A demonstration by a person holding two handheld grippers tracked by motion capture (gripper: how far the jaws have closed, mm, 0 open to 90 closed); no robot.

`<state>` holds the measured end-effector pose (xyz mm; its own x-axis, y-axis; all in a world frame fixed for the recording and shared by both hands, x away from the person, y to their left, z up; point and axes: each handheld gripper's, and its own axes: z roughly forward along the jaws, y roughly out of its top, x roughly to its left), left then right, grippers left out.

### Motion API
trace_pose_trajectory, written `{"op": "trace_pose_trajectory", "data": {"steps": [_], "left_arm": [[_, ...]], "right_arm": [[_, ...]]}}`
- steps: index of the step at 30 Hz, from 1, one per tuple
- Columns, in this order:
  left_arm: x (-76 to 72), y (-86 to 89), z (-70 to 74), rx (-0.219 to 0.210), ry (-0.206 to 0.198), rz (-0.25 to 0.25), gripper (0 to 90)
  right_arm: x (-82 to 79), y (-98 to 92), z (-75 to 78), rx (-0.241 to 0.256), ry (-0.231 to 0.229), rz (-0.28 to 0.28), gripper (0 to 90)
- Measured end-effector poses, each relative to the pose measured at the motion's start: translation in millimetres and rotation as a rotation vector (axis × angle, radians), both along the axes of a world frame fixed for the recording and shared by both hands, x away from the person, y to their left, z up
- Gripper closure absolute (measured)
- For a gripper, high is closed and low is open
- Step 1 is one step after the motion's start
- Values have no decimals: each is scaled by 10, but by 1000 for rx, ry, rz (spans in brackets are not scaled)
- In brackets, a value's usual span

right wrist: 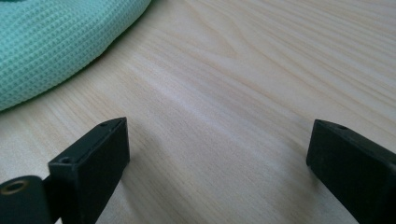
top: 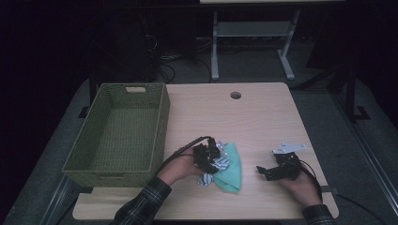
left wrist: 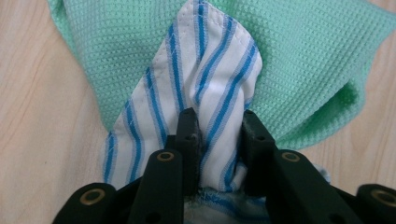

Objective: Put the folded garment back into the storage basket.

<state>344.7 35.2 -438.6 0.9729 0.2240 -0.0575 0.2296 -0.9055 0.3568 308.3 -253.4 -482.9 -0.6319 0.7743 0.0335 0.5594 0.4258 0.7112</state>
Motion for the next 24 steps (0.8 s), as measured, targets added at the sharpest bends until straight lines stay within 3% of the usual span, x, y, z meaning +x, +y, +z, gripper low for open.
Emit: {"op": "trace_pose_trajectory", "data": {"steps": [8,24], "left_arm": [[56,39,24,-15,49,28,738],[74,151,374,-97,40,58,740]], "right_arm": [[2,0,0,-1,-1,1,55],[2,0,0,-1,-2,0,56]]}}
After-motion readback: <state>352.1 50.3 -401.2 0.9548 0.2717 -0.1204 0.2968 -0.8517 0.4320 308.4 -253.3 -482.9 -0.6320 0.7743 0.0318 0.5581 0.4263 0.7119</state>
